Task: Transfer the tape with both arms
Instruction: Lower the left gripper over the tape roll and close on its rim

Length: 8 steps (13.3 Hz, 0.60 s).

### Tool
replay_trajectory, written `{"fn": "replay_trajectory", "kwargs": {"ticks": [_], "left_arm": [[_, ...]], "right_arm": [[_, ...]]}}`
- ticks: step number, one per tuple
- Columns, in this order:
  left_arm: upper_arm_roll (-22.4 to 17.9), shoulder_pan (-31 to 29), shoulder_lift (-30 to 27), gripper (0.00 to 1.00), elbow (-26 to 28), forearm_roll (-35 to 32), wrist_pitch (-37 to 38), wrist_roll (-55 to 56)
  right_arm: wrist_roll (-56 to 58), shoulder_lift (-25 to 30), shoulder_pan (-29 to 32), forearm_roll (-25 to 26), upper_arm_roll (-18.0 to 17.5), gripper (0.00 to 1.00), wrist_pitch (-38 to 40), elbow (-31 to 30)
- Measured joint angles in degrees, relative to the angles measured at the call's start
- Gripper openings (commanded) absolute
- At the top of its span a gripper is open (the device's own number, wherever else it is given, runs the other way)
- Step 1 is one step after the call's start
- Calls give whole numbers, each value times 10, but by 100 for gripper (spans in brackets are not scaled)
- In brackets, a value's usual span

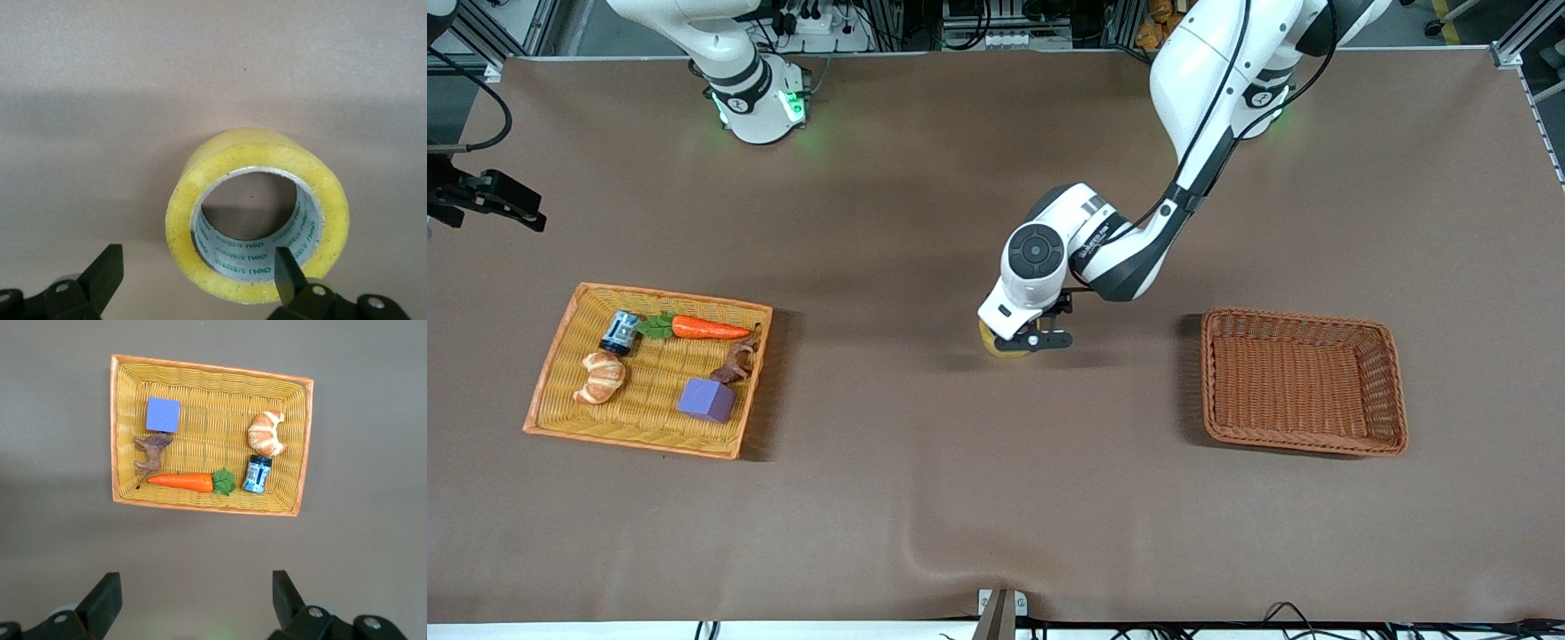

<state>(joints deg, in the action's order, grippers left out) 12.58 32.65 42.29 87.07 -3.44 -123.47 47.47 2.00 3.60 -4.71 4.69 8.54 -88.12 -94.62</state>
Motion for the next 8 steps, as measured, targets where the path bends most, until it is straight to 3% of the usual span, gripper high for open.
{"fn": "replay_trajectory", "kwargs": {"ticks": [3, 4, 6, 8], "left_arm": [[0, 10, 5, 100, 0, -32, 0, 12], [0, 14, 9, 96, 0, -41, 0, 20], [0, 19, 17, 72, 0, -45, -3, 23], [-1, 22, 24, 31, 0, -45, -14, 23]], "right_arm": [[8, -6, 6, -6, 5, 100, 0, 0], [12, -9, 7, -13, 6, 100, -1, 0], [15, -15, 8, -35, 8, 100, -1, 5], [15, -17, 8, -42, 8, 100, 0, 13]]}}
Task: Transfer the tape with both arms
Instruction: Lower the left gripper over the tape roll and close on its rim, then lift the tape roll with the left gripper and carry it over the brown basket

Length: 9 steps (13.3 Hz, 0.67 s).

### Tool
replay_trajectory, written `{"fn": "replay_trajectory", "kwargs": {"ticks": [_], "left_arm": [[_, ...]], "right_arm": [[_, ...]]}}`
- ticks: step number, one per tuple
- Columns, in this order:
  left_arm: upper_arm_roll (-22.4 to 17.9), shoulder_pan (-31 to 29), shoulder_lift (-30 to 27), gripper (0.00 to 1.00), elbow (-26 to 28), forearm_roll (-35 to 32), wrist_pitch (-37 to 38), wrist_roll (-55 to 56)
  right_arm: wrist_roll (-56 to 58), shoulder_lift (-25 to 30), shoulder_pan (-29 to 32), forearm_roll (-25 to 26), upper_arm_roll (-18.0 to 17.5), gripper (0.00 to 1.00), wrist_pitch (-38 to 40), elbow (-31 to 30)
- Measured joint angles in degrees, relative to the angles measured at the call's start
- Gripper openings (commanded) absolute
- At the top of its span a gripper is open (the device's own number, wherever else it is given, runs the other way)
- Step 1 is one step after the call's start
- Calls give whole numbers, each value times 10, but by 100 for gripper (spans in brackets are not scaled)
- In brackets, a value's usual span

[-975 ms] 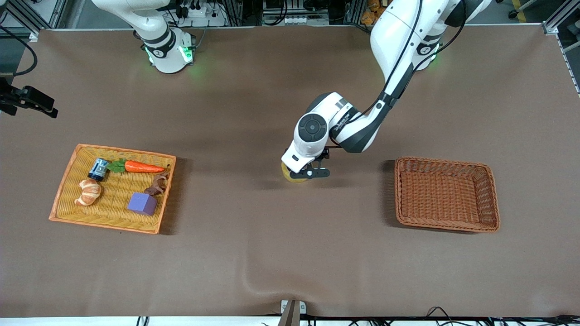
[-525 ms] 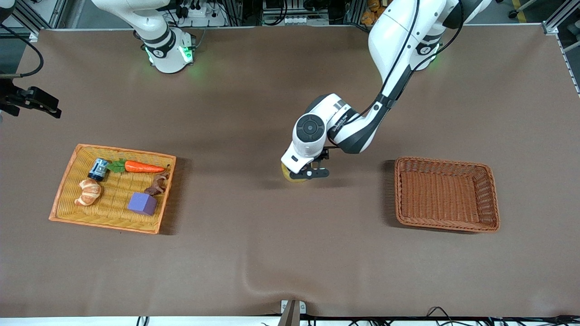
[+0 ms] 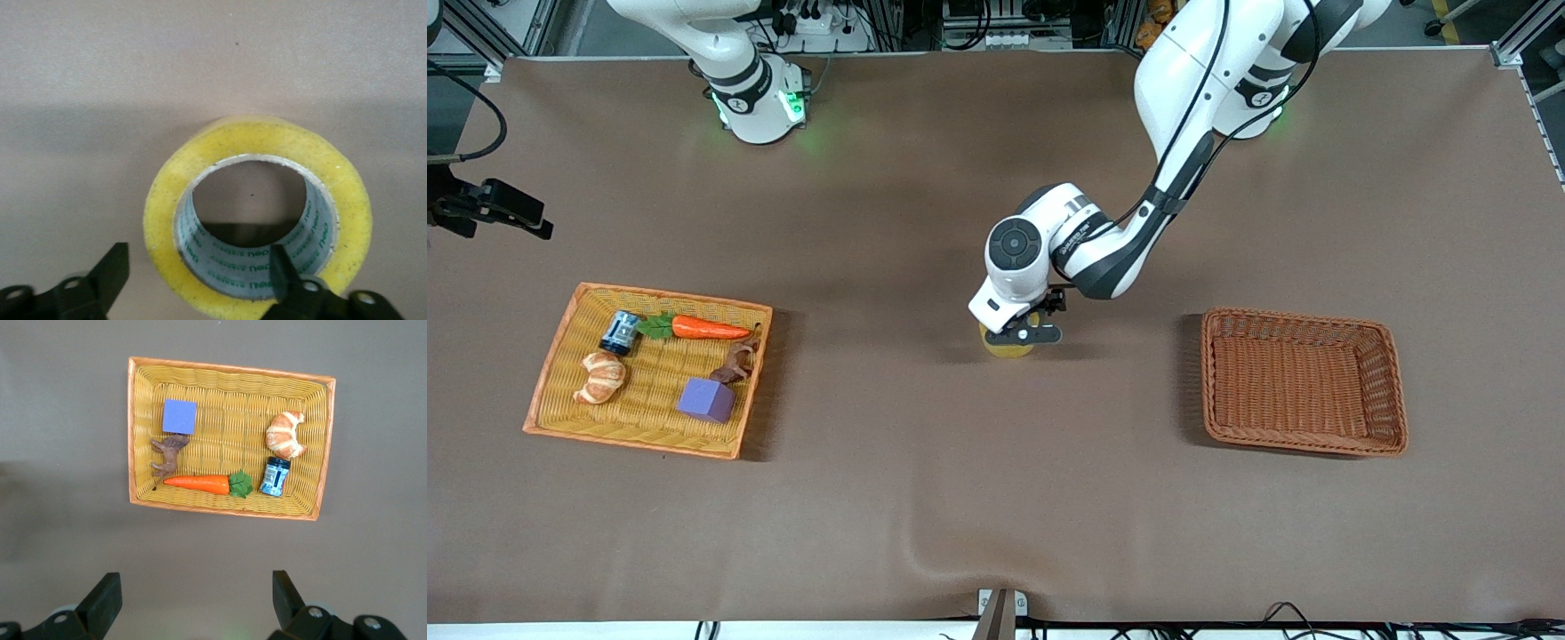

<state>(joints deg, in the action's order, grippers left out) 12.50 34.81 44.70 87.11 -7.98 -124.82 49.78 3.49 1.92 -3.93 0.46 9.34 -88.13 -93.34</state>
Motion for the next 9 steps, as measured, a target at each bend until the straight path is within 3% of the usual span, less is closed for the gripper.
{"fn": "replay_trajectory", "kwargs": {"ticks": [1, 2, 9], "left_arm": [[0, 0, 2, 13, 0, 0, -2, 1], [0, 0, 3, 0, 0, 0, -3, 7], [-4, -5, -7, 0, -14, -19, 12, 36]], "right_arm": [[0, -1, 0, -1, 0, 100, 1, 0], [0, -4, 2, -1, 1, 100, 1, 1], [19, -12, 22, -8, -6, 100, 7, 6]]}}
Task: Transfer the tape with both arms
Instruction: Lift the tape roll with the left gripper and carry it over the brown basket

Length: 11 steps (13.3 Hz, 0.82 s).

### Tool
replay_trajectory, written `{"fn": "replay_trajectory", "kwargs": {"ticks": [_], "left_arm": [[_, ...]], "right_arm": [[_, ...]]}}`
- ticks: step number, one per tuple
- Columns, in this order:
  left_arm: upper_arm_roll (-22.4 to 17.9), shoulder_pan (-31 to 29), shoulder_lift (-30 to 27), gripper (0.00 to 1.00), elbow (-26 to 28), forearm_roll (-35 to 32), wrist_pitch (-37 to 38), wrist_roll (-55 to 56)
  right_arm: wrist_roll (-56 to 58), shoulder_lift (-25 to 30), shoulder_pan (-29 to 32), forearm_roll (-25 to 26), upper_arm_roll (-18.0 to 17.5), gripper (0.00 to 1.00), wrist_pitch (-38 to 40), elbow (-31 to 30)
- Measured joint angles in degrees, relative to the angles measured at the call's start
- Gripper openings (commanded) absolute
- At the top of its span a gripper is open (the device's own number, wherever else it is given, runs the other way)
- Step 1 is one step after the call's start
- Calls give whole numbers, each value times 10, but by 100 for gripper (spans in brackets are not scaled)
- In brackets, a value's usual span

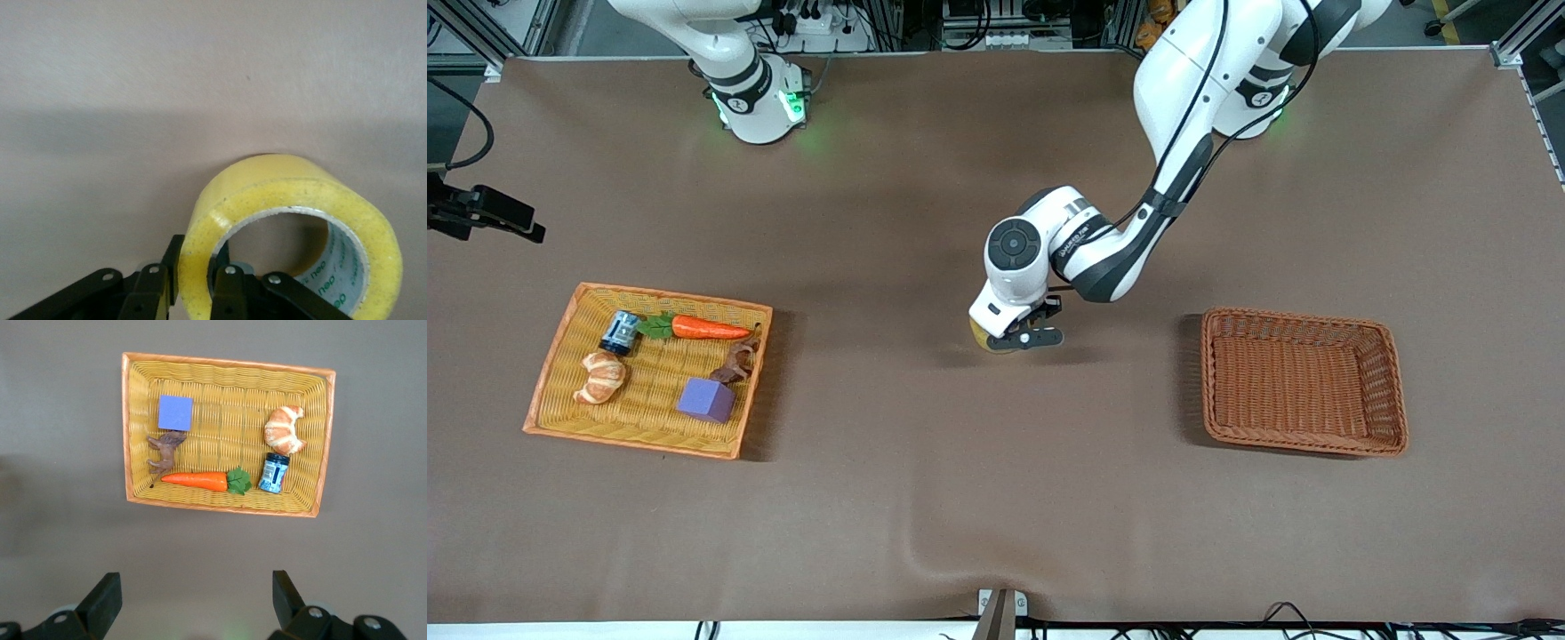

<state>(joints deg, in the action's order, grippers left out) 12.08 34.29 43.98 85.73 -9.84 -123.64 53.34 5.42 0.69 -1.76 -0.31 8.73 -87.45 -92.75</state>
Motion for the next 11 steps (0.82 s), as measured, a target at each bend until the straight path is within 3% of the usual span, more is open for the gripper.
{"fn": "replay_trajectory", "kwargs": {"ticks": [6, 11], "left_arm": [[-1, -46, -124, 0, -9, -1, 129, -7], [-3, -160, -223, 0, -5, 0, 187, -177]], "right_arm": [[19, 0, 0, -1, -2, 100, 3, 4], [19, 0, -1, -1, -2, 100, 3, 5]]}}
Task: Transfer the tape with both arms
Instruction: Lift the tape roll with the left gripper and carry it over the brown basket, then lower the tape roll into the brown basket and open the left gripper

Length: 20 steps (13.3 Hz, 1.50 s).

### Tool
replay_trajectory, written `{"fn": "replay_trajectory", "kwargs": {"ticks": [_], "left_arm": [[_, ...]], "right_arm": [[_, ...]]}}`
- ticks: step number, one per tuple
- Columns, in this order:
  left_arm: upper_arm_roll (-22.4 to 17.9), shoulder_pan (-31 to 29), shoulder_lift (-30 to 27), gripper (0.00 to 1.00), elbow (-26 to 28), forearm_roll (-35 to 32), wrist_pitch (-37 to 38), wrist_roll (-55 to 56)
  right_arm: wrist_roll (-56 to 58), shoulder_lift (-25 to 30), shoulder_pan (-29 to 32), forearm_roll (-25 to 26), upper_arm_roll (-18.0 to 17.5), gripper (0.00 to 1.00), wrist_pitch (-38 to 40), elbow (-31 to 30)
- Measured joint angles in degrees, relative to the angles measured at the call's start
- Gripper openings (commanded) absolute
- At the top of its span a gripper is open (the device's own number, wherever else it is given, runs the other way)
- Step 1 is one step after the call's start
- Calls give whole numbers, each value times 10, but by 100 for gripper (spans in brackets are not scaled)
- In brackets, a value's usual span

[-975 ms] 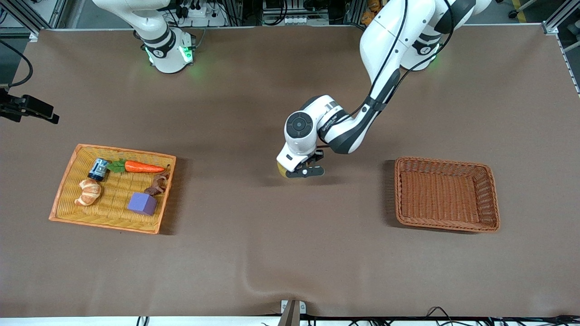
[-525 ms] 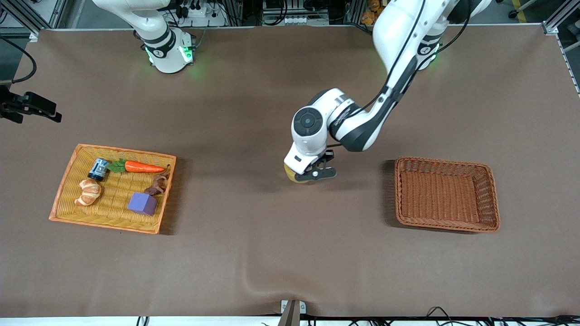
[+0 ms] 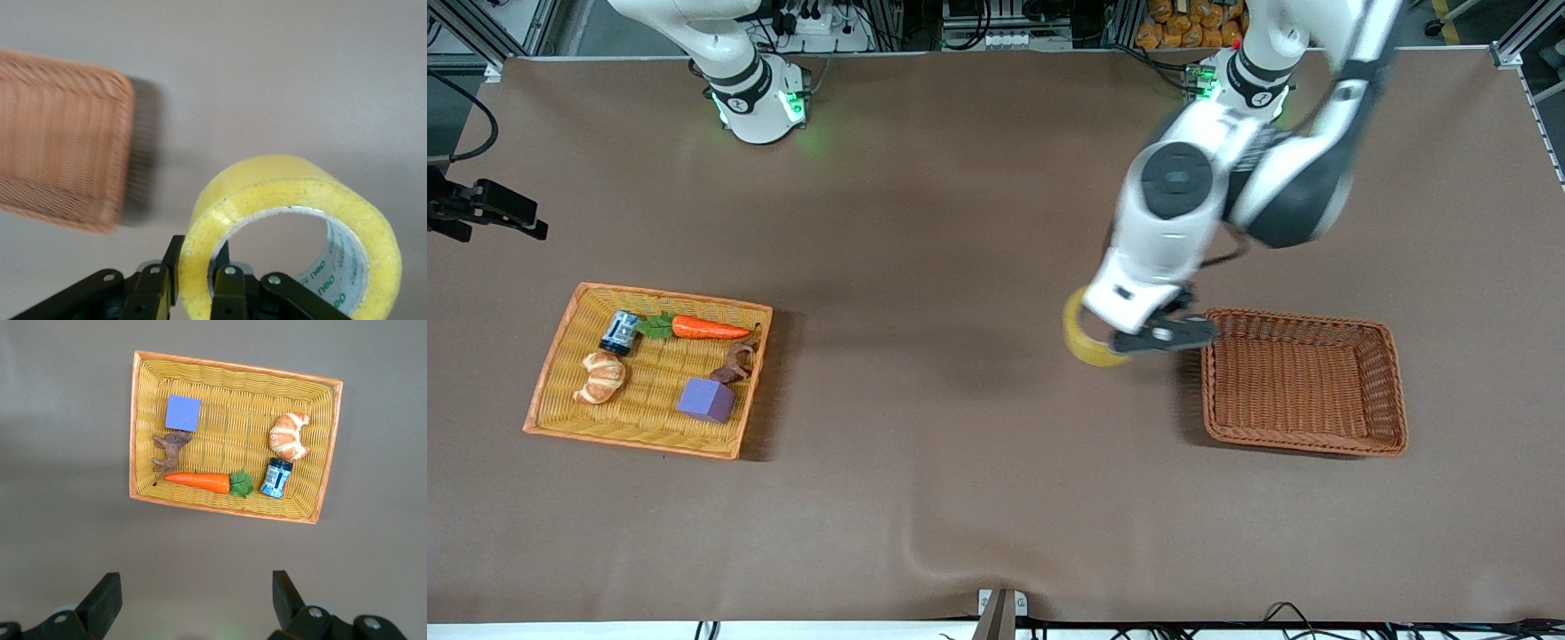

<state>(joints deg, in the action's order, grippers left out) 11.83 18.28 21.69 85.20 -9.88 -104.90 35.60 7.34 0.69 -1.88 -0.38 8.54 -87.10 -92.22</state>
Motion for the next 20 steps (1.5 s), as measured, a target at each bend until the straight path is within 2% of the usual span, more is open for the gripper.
{"fn": "replay_trajectory", "kwargs": {"ticks": [3, 5, 10, 15, 18, 20], "left_arm": [[0, -101, -21, 0, 11, 14, 6, -145], [0, -150, -22, 0, 27, 16, 6, -205], [2, -208, -22, 0, 71, 17, -18, -247], [2, -278, -15, 0, 156, 17, -142, -295], [1, -299, 16, 0, 202, 17, -230, -324], [1, -304, 45, 0, 209, 17, -254, -327]], "right_arm": [[0, 0, 0, 0, 0, 100, 0, 0], [0, 0, 0, 0, 1, 100, -1, 1], [1, 0, -1, -2, 0, 100, 0, 11], [0, 0, -9, -2, -1, 100, 20, 40], [0, -1, -9, -2, 0, 100, 37, 40], [0, -2, -9, -2, 0, 100, 41, 40]]}}
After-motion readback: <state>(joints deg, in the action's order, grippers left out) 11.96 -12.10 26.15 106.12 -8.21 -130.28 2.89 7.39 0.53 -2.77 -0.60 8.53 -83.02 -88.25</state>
